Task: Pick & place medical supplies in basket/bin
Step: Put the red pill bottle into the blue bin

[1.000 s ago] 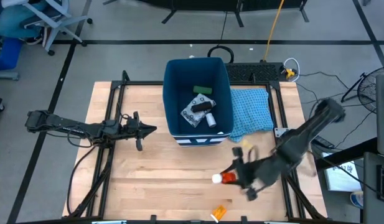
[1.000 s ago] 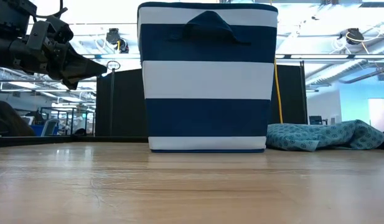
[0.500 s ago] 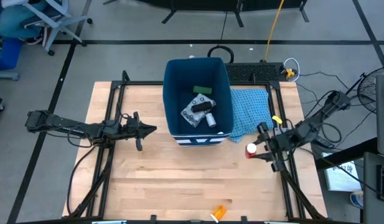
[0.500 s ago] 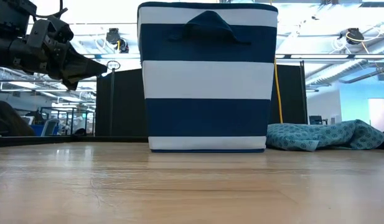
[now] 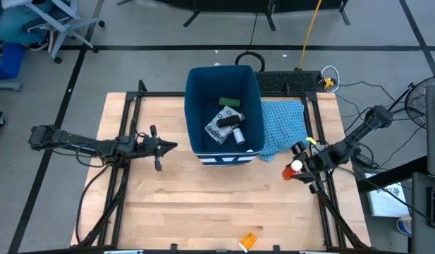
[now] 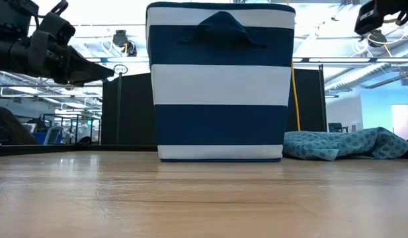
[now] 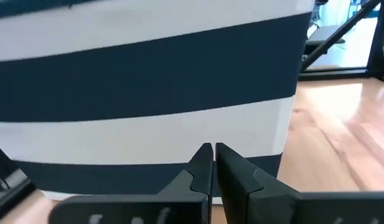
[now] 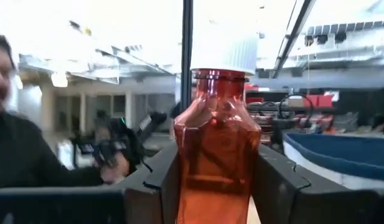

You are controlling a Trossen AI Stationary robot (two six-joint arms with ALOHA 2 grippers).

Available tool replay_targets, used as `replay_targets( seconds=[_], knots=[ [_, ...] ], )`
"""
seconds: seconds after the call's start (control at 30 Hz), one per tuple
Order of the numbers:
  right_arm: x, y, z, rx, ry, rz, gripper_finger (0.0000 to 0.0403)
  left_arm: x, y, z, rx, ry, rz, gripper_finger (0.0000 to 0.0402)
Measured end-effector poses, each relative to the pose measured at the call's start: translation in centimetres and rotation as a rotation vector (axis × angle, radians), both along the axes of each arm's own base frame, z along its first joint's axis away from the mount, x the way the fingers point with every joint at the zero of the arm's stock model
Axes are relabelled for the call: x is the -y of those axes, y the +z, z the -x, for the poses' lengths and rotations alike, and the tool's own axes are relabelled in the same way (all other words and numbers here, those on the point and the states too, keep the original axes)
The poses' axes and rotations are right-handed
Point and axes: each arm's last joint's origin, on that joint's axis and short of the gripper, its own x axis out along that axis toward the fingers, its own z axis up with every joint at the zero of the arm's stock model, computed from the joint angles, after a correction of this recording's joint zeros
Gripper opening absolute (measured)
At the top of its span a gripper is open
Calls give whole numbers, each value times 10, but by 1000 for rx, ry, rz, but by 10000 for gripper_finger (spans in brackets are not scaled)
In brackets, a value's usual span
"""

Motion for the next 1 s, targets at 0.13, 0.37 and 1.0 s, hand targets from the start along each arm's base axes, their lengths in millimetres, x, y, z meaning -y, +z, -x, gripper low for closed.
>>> replay_targets(
  seconds=[0.13,0.37,1.0],
  knots=[
    [0,28,-2,66,-87,68,143,0,2,0,17,-2,-38,21],
    [7,133,-18,-118,-458,147,141,0,4,0,21,-2,-93,21],
    [73,307,-126,-409,-678,253,140,-1,8,0,58,25,-108,21]
  ],
)
